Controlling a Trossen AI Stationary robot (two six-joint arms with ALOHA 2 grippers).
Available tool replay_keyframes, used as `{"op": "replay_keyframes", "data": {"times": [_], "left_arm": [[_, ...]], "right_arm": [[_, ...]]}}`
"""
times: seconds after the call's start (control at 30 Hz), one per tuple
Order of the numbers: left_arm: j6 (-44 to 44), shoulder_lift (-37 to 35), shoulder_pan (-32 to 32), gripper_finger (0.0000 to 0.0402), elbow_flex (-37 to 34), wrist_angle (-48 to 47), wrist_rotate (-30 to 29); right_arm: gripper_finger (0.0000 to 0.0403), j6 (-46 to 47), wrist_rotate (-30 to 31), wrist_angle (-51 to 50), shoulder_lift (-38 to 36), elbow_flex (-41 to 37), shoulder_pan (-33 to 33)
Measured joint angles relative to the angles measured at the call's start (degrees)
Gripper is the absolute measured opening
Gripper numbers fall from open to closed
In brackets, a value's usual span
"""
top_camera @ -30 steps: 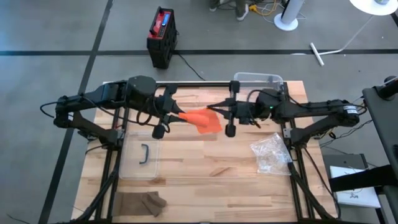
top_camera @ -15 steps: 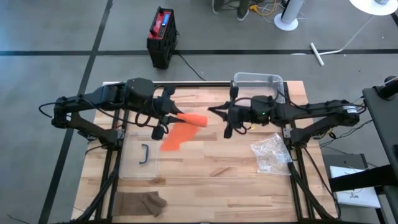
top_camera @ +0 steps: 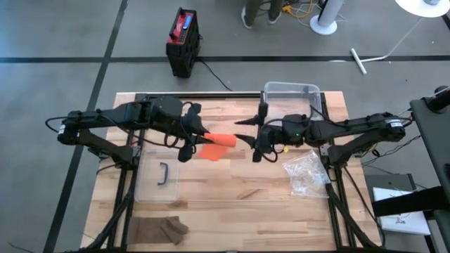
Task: Roll bandage
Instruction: Roll the orange bandage
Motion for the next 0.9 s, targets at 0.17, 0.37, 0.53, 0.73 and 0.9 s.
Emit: {"op": "replay_keyframes", "data": {"times": [0.17, 0.37, 0.53, 0.73, 0.9], "left_arm": [[-1.91, -0.08, -0.02, 0.0043, -5.24, 0.25, -8.28], [-1.77, -0.03, -0.02, 0.0043, -13.00, 11.46, -10.96], [-1.01, -0.07, -0.89, 0.0043, -16.42, 16.90, -11.12], [2.76, -0.39, -5.75, 0.0043, -16.97, 15.95, -14.47], [4.46, -1.98, -9.95, 0.0042, -16.98, 16.30, -20.59]], "right_arm": [[0.0196, 9.08, 1.56, 0.58, -0.96, 1.81, 1.57], [0.0182, 23.02, -7.54, 0.03, 5.43, 3.25, 0.22], [0.0160, 27.32, -6.11, -6.16, 12.97, 6.92, -0.75], [0.0122, 31.33, -3.54, -22.51, 15.76, 13.99, -1.75], [0.0067, 32.22, -4.46, -27.60, 14.39, 15.02, -1.68]]}}
